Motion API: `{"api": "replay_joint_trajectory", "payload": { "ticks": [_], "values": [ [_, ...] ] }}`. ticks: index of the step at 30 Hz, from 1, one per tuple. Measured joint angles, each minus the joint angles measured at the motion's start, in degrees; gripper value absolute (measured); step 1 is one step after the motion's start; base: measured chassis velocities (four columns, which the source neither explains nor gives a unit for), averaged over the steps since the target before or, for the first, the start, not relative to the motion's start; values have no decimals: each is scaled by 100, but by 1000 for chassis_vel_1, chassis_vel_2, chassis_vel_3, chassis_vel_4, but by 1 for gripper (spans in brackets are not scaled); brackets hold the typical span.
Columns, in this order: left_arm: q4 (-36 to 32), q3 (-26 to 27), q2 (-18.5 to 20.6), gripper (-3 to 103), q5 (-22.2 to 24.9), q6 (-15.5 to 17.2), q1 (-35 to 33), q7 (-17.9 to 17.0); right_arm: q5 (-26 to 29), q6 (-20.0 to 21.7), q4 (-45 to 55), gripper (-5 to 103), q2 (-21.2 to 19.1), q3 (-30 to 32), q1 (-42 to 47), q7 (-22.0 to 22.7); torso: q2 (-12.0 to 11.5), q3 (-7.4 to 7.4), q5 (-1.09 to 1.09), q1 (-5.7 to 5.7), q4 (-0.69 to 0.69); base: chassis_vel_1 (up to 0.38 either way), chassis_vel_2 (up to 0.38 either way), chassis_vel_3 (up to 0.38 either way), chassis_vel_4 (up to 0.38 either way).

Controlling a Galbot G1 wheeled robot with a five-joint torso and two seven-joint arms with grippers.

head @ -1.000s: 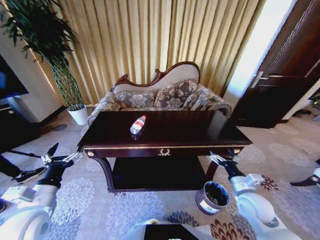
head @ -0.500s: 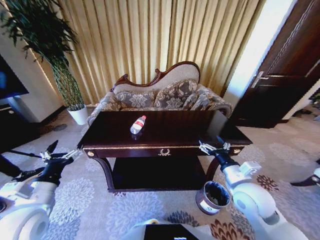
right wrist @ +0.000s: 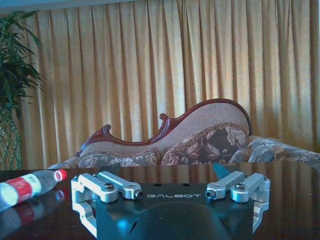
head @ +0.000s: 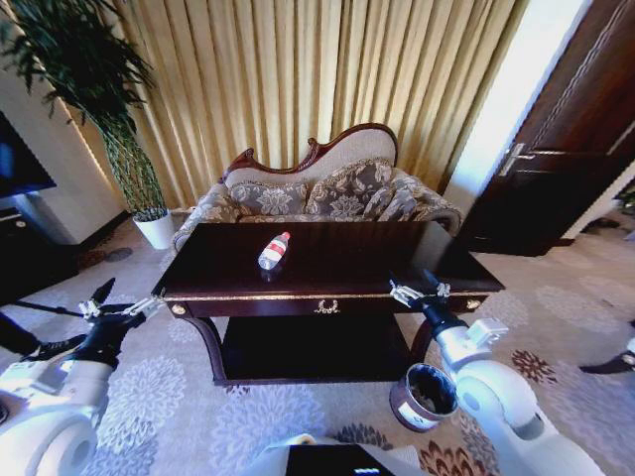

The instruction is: Move to the front of the table and place the trash on the table into the trash bin.

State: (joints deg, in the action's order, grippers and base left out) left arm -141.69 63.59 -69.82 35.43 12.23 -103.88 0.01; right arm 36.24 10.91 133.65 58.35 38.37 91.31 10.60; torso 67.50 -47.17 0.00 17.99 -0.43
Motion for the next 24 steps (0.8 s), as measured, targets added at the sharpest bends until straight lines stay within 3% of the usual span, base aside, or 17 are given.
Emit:
{"api": "replay_joint_trajectory", "payload": {
  "ticks": [15, 24],
  "values": [
    [-8, -2, 21, 100, 8, -21, -19, 5, 40, 40, 1, 100, 29, 41, 33, 20, -2, -1, -1, 3, 1, -116, 115, 105, -113],
    [244, -84, 498, 100, 207, 68, 242, -149, 96, 31, -12, 100, 77, 144, 85, 129, 1, 1, 0, -3, 0, 0, 0, 0, 0]
  ]
}}
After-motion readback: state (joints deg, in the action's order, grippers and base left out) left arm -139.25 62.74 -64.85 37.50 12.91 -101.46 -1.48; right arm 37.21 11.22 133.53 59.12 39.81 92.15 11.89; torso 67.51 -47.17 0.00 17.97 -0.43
